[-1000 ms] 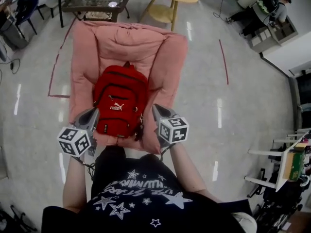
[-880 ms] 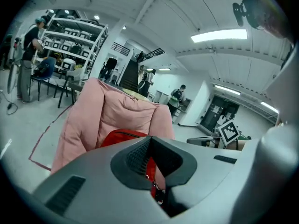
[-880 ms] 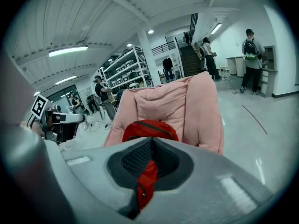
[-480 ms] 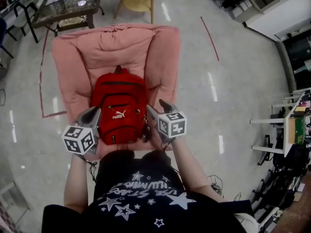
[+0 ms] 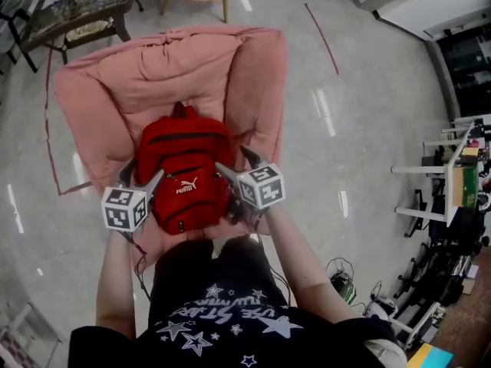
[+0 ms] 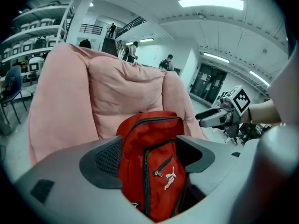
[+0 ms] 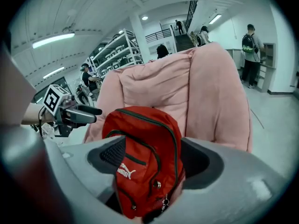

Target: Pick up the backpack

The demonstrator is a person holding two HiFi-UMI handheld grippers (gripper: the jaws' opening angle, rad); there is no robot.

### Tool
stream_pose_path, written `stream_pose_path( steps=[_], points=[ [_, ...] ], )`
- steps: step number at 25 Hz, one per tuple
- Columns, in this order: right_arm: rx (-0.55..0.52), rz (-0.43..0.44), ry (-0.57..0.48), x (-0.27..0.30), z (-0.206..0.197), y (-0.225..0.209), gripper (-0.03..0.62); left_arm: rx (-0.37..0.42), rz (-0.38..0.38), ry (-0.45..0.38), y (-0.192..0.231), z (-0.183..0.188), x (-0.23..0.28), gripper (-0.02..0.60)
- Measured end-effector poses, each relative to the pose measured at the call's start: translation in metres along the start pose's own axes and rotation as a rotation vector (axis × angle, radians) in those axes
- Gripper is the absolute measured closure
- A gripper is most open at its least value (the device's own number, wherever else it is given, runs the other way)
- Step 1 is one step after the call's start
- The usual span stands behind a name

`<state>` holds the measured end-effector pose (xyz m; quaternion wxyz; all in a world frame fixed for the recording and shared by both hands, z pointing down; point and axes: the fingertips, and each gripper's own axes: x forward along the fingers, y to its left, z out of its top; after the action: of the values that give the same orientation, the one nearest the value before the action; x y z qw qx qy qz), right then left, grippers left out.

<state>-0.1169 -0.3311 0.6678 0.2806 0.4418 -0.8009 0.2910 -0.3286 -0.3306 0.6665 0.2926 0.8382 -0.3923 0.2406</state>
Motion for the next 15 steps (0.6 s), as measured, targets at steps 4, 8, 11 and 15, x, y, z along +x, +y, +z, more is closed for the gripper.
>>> stream_pose_path(
  steps=[4, 8, 11, 15],
  points=[
    [-0.034, -0.072, 0.024, 0.034, 0.003, -0.027, 0.232, 0.0, -0.015, 0.048, 0.02, -0.009, 0.031, 0.219],
    [-0.053, -0.061, 0.052, 0.061, 0.003, -0.036, 0.232, -0.003, -0.019, 0.08, 0.039, -0.016, 0.054, 0.204],
    [-0.111, -0.045, 0.082, 0.077, -0.004, -0.038, 0.232, 0.0, -0.031, 0.078, 0.044, -0.022, 0.069, 0.185],
    [-0.128, -0.001, 0.114, 0.103, -0.007, -0.039, 0.232, 0.012, -0.06, 0.12, 0.052, -0.029, 0.093, 0.155]
  ],
)
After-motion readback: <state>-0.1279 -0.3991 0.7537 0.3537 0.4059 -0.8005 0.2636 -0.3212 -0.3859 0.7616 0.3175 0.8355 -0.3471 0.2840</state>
